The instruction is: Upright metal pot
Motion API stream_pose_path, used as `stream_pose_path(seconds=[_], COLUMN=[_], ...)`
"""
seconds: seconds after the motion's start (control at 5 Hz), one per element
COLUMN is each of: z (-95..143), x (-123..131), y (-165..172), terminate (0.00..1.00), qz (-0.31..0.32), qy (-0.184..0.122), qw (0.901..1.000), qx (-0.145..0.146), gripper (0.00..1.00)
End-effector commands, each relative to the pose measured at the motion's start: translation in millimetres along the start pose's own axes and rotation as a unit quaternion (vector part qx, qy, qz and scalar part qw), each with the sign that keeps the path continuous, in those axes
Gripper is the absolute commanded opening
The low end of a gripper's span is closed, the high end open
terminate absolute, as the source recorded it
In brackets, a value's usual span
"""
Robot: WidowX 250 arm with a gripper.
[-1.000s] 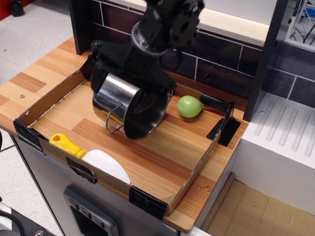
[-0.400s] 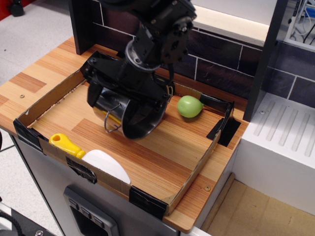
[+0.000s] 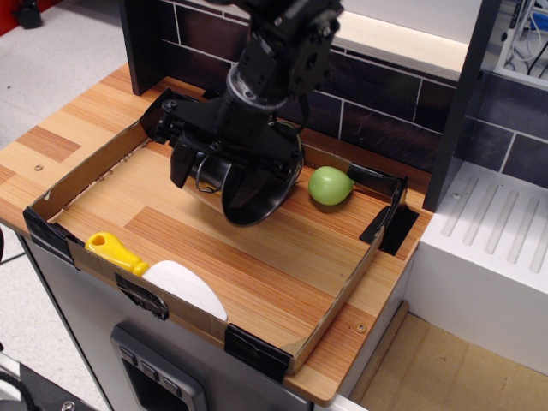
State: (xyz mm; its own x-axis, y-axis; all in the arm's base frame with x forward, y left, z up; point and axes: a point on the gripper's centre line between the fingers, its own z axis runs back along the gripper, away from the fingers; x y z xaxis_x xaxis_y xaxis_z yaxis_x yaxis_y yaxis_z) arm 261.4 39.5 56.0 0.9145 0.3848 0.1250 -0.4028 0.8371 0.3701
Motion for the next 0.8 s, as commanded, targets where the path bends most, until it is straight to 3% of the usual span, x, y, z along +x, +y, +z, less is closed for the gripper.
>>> stream_pose_path(seconds=[0.0,0.4,0.6], z=[26,42,41], x=[10,21,21], y=[20,41,51], terminate=[0.00,0.00,0.00], qz=[0.024,0.003,-0.065], qy=[0.020,0.116,0.218], qw=[0.9985,0.9875,0.9607], qx=[-0.046,-0.107,-0.159], gripper=[0.00,0.00,0.00])
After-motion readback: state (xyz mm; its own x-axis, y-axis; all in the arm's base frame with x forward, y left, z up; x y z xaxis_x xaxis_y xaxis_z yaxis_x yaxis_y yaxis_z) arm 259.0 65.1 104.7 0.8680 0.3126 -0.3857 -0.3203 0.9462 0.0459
